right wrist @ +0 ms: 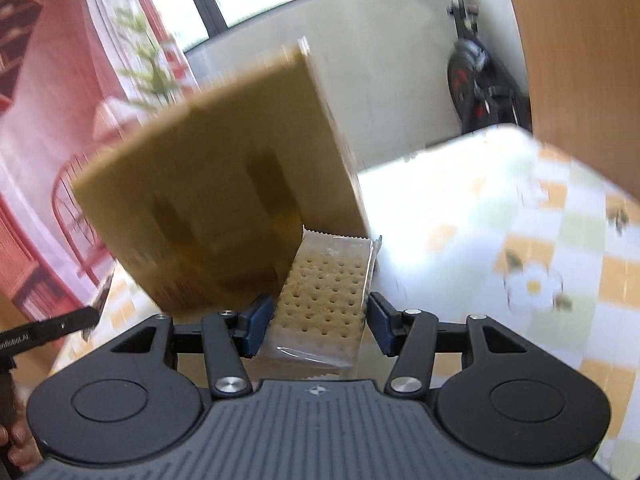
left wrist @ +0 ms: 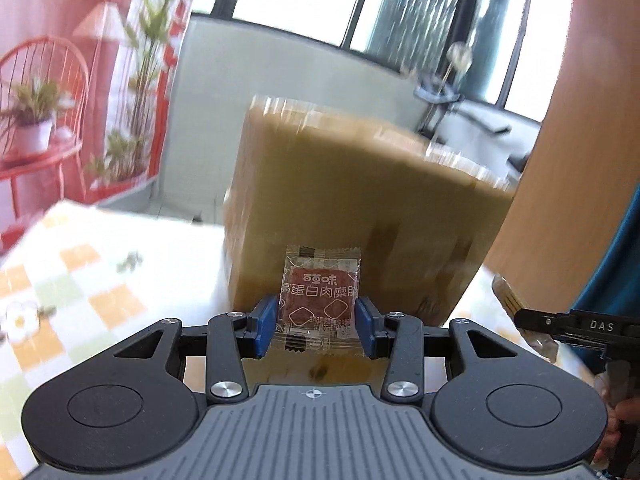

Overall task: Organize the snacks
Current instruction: 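Lift cracker pack with right tool while left tool lifts brown packet over box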

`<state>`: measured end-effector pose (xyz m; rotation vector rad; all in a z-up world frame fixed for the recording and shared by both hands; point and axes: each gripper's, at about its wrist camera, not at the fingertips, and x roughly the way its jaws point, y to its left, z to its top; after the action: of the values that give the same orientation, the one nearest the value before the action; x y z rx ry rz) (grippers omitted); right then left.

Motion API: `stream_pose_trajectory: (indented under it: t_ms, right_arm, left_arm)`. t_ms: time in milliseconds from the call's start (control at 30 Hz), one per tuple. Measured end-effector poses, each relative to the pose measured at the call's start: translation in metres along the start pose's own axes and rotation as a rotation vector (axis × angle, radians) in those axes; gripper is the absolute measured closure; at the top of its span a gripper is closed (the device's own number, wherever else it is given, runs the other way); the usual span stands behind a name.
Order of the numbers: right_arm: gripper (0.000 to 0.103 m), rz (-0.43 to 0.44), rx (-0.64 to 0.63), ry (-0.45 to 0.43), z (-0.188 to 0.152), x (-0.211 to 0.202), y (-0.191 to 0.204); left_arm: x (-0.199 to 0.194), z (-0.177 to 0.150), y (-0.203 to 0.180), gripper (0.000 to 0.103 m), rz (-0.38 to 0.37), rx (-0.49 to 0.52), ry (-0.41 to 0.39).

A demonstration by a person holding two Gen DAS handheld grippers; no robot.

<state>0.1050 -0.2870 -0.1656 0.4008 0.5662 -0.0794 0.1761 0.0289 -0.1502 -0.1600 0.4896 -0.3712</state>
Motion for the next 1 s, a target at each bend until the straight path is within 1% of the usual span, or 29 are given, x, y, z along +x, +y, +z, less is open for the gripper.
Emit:
stream_pose_trajectory:
  t_ms: [133,233,367,467,600,700,867,1000]
  right_arm:
    - [0.048,0.030,-0.032,-0.102,0.025,-0.018,0.012]
    - [0.048,0.051,-0.067,-0.168,0.049,-0.024,0.021]
    - [0.048,0.087,-0.107,-0.236,0.083,-0.022,0.033]
    - [0.048,0.110,-0.140,-0.260,0.107,-0.006,0.042]
    - [0.048,0.115,-0.214,-0.261,0.135,0.028,0.063]
    - [0.048,0.089,-0.243,-0.234,0.151,0.062,0.074]
    - [0.048,0.022,-0.287,-0.177,0.161,0.107,0.078]
    - [0.048,-0.003,-0.320,-0.133,0.160,0.124,0.077]
  left_arm:
    - [-0.011,0.031,-0.009,0.059,-0.034,0.040,-0.084]
    - [-0.008,0.057,-0.016,0.059,-0.042,0.069,-0.132]
    - [0.011,0.091,-0.026,0.058,-0.038,0.088,-0.171]
    - [0.035,0.115,-0.032,0.058,-0.038,0.105,-0.169]
    - [0.072,0.140,-0.034,0.058,-0.020,0.124,-0.121]
    - [0.094,0.150,-0.030,0.058,0.014,0.138,-0.069]
    - [0.111,0.153,-0.020,0.058,0.039,0.149,-0.020]
    - [0.119,0.152,-0.018,0.058,0.048,0.154,0.011]
